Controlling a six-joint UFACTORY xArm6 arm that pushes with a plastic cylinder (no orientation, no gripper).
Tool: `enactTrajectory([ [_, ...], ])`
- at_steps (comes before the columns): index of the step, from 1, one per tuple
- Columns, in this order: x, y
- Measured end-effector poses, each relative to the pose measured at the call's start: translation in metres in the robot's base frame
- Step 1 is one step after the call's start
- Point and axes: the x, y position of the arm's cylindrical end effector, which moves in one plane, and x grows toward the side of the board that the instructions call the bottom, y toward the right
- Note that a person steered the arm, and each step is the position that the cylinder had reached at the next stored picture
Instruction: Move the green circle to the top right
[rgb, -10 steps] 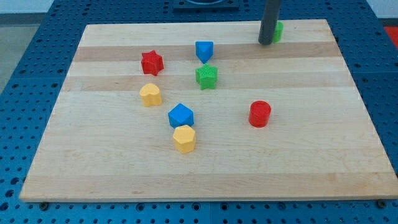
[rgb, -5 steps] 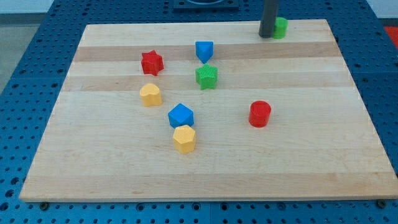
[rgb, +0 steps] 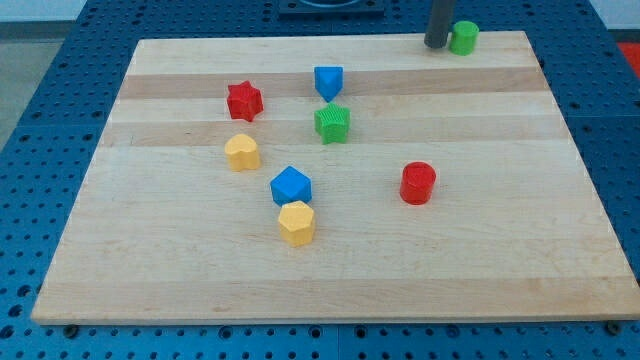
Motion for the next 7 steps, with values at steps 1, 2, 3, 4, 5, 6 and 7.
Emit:
enactTrajectory([
  [1, -0.008, 0.002],
  [2, -0.010, 0.010],
  [3, -0.010, 0.022],
  [4, -0.008, 0.027],
  [5, -0.006, 0.034],
  [6, -0.006, 0.036],
  [7, -0.006, 0.036],
])
